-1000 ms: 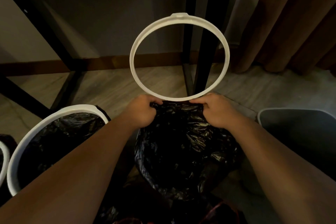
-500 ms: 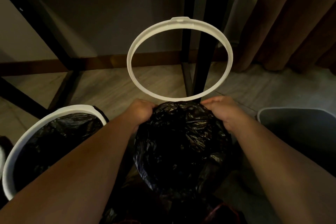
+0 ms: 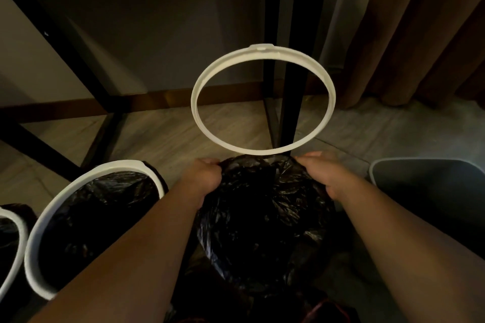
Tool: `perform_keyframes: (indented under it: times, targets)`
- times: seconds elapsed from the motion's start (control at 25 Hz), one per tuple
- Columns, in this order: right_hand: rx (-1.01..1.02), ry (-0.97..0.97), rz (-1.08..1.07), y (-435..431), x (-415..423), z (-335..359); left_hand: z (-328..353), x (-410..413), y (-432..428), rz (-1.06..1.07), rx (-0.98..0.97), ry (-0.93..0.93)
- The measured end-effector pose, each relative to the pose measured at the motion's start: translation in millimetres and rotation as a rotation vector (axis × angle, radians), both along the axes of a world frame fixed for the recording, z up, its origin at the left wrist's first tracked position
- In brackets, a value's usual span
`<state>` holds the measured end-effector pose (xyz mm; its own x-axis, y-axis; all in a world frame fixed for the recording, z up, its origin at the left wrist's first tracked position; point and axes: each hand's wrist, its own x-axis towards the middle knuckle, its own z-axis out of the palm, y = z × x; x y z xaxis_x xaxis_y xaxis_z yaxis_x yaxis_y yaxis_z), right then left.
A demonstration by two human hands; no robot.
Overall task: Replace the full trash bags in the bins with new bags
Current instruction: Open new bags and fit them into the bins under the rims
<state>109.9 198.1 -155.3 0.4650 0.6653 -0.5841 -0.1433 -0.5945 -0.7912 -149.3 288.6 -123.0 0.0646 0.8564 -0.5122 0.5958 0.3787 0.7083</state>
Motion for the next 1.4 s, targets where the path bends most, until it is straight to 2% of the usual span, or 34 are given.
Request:
perform_keyframes:
  times: [0.2, 0.32, 0.44, 0.52, 0.6, 0.68, 0.8, 0.92, 1.04, 1.08, 1.16, 1.2, 1.24, 1.28, 1.36, 1.4]
  targets:
    - [-0.048, 0.177, 0.072, -29.9, 13.5, -2.8, 14.7, -32.1, -57.5, -0.115, 0.476, 0.244]
    - [-0.050, 0.174, 0.015, -51.1, 14.0, -7.3, 9.8, -47.6, -87.1, -0.084, 0.609, 0.275]
    - [0.008, 0.307, -0.055, -76.1, 9.7, -9.1, -6.3, -57.1, -95.0, -0.025, 0.531, 0.283]
    - [0.031, 0.366, -0.065, -86.9, 7.8, -8.6, -17.8, -59.6, -100.1, 0.090, 0.454, 0.184]
    - [0.056, 0.349, -0.104, -91.6, 5.8, -11.3, -28.4, -60.1, -103.6, 0.286, 0.265, -0.098]
    - [0.054, 0.271, -0.164, -94.1, 2.0, -17.9, -38.2, -61.8, -103.1, 0.447, -0.017, -0.391]
    - [0.034, 0.233, -0.177, -94.8, -7.2, -28.0, -49.0, -61.6, -104.3, 0.470, -0.227, -0.541]
    - [0.023, 0.248, -0.222, -93.5, -11.3, -34.5, -57.3, -62.7, -100.1, 0.462, -0.241, -0.574]
    - [0.027, 0.236, -0.240, -89.8, -13.5, -30.3, -52.6, -59.1, -98.2, 0.439, -0.167, -0.596]
    - [0.055, 0.169, -0.267, -87.8, -11.9, -24.1, -49.2, -58.4, -98.8, 0.411, -0.161, -0.639]
    - [0.184, -0.169, -0.192, -82.7, -4.1, -9.0, -38.3, -60.4, -103.4, 0.321, -0.148, -0.734]
    - [0.263, -0.368, -0.056, -79.4, -1.9, 2.4, -31.8, -61.9, -104.5, 0.275, -0.076, -0.703]
    - [0.319, -0.516, 0.085, -74.5, -2.3, 12.6, -25.3, -61.6, -103.6, 0.203, 0.074, -0.572]
    - [0.333, -0.575, 0.179, -69.3, -4.7, 20.2, -19.5, -60.1, -99.9, 0.101, 0.287, -0.380]
    - [0.317, -0.544, 0.250, -58.9, -16.0, 28.9, -9.5, -48.1, -88.2, -0.166, 0.677, -0.022]
    - [0.314, -0.523, 0.274, -54.3, -22.1, 29.8, -5.7, -38.3, -79.7, -0.298, 0.748, 0.085]
